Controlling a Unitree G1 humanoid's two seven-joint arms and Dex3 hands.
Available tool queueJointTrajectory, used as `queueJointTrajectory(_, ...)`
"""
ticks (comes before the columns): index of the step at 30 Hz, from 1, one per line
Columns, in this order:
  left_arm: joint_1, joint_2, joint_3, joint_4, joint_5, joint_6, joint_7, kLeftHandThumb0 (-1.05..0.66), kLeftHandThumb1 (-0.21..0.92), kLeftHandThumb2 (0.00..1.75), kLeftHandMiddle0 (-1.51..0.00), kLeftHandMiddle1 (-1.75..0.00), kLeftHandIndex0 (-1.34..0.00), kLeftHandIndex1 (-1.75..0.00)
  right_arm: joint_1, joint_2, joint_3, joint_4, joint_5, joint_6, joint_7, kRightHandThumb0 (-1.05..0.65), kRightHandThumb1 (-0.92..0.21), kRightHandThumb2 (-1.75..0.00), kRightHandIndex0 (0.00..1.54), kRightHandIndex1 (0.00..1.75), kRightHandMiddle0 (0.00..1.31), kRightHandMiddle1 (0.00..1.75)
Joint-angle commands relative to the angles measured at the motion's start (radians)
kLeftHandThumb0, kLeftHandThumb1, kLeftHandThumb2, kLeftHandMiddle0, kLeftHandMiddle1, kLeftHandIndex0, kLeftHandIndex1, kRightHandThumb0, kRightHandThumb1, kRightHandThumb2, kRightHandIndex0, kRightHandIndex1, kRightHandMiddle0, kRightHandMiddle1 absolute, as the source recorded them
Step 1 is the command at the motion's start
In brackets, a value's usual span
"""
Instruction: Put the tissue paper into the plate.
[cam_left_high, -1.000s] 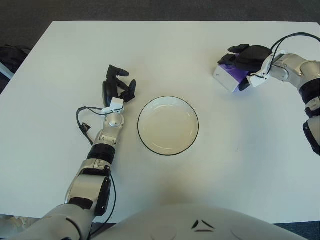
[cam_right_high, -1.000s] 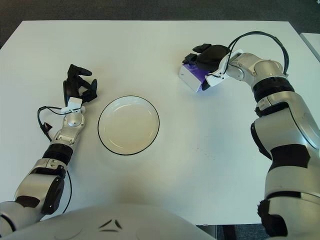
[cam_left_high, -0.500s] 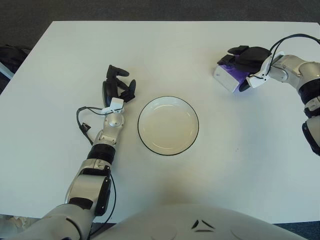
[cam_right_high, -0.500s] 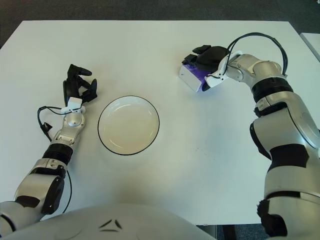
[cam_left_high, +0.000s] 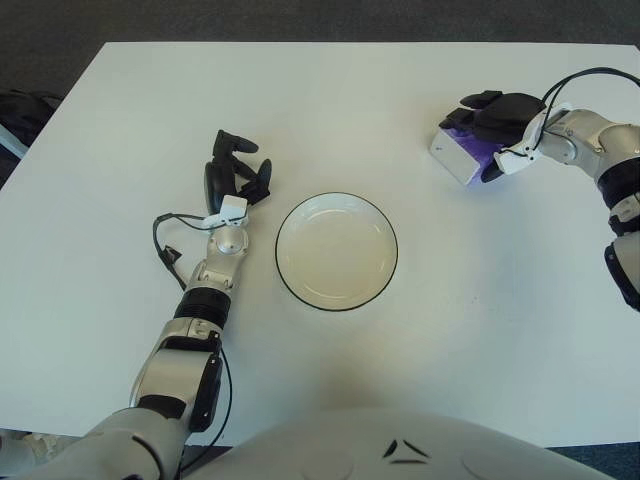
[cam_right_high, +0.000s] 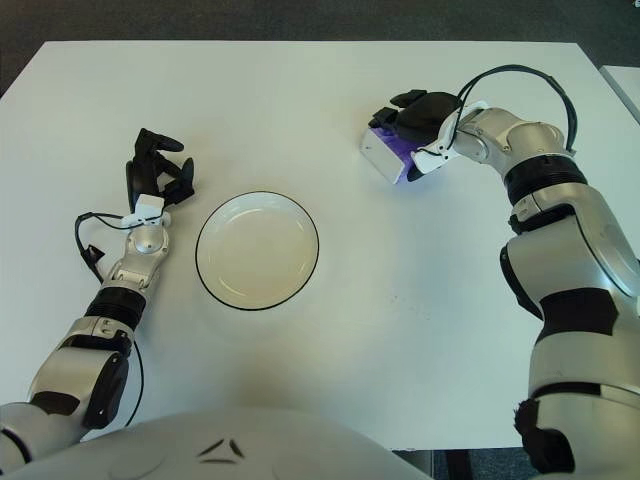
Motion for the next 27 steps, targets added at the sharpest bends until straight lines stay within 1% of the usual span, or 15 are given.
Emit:
queueJointTrajectory(1, 0.172, -0.047, -0.012, 0.120, -0.003, 0.013, -0.005, -0.39, 0.65, 0.85, -0.92, -1.75, -0.40, -1.70, 0.027, -0.025, -0.004, 0.004, 0.002, 0.013, 0.017, -0.66, -0.58, -0.54, 0.15, 0.00, 0.00, 0.52)
queueJointTrajectory(8, 0.173, -0.042, -0.010, 0.122, -0.004, 0.006, -0.005, -0.39, 0.65, 0.85, -0.93, -1.75, -0.40, -1.70, 0.031, -0.029, 0.001, 0.006, -0.004, 0.017, 0.018, -0.66, -0.57, -0.56, 0.15, 0.00, 0.00, 0.49)
queueJointTrajectory(16, 0.171, -0.037, -0.012, 0.126, 0.010, 0.017, 0.011, -0.39, 0.65, 0.85, -0.92, -1.75, -0.41, -1.69, 0.036, -0.031, 0.006, 0.008, -0.009, 0.014, 0.007, -0.67, -0.57, -0.57, 0.16, 0.01, 0.00, 0.50)
queueJointTrajectory(27, 0.172, -0.035, -0.016, 0.126, 0.016, 0.019, 0.017, -0.39, 0.65, 0.85, -0.90, -1.75, -0.40, -1.69, 0.044, -0.021, 0.010, 0.018, -0.012, 0.019, -0.009, -0.64, -0.57, -0.58, 0.17, 0.01, 0.00, 0.54)
